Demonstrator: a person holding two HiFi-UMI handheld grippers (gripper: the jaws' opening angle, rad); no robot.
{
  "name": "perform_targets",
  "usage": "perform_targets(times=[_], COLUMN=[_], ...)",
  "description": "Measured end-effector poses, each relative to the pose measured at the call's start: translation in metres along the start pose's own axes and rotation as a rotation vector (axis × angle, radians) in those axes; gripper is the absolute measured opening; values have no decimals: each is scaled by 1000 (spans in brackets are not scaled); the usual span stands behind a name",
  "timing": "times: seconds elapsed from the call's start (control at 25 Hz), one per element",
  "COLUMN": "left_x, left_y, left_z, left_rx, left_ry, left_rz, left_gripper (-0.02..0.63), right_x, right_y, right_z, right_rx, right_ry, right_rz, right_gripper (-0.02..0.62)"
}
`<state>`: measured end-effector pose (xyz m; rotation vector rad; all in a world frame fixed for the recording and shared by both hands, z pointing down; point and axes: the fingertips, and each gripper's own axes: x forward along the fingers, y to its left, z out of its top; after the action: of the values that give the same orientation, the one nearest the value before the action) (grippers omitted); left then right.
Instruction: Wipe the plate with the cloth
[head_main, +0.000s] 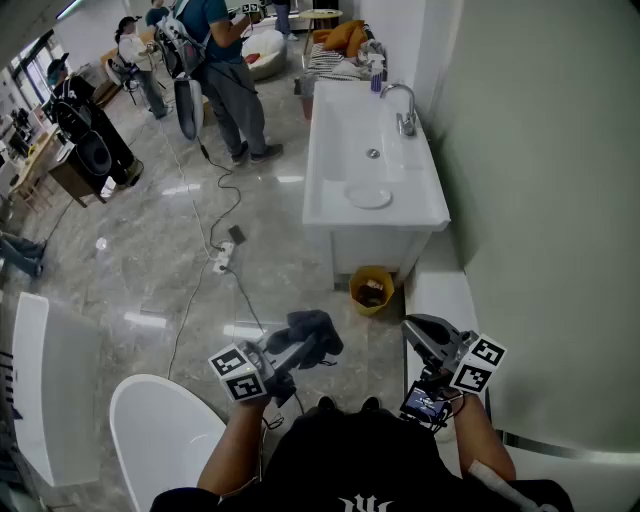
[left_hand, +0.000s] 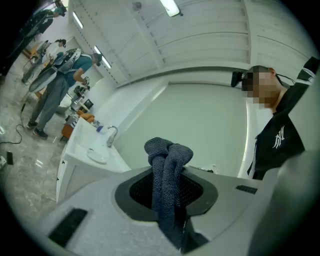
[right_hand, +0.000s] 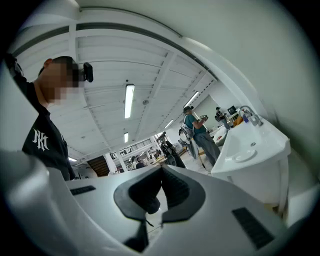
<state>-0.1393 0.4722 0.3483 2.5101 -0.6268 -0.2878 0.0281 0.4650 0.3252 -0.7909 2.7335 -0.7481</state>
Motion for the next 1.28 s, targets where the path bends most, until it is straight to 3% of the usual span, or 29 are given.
perform_targets(times=[1.0,1.28], left_x=[-10,-1], left_y=[65,87], left_z=[32,35], left_rx=[-31,-50], left_ry=[-5,2], left_rz=[-71,-102], left_gripper=[64,64], right_x=[51,58], right_y=[-18,-39], right_z=[12,10], right_rx=[-18,-1], right_ry=[-41,-33], right_rz=[-117,-216], right_gripper=[5,5])
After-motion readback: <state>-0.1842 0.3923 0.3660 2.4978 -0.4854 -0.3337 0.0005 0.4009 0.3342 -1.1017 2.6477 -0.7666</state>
